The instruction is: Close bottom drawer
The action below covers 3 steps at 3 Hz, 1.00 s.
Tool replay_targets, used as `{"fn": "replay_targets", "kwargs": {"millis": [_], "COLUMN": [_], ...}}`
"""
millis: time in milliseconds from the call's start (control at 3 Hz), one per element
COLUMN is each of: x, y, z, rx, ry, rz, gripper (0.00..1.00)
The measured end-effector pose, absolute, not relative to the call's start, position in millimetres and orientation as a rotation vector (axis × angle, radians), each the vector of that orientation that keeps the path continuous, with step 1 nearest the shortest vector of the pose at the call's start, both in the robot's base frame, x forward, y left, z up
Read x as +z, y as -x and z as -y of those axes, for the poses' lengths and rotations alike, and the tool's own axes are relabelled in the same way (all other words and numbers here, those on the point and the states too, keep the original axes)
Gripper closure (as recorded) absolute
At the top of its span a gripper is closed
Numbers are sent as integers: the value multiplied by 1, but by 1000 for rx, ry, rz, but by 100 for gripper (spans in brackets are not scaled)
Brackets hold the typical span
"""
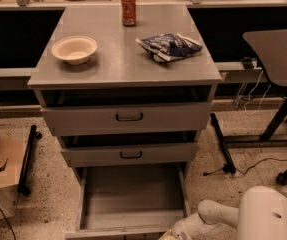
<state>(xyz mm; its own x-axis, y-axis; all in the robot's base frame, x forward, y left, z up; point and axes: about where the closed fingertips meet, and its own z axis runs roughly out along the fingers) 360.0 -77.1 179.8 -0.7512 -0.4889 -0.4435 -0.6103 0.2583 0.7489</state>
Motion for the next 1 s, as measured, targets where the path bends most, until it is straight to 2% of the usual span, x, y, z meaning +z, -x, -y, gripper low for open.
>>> {"fn": "replay_targets", "kwargs": {"millis": [667, 1000], "x": [166, 147], "y": [-331, -330], "z": [60, 50], "rx": [1432, 1482], "ry": [973, 944], "rz": [-2406, -2388], "gripper": [100, 100]}}
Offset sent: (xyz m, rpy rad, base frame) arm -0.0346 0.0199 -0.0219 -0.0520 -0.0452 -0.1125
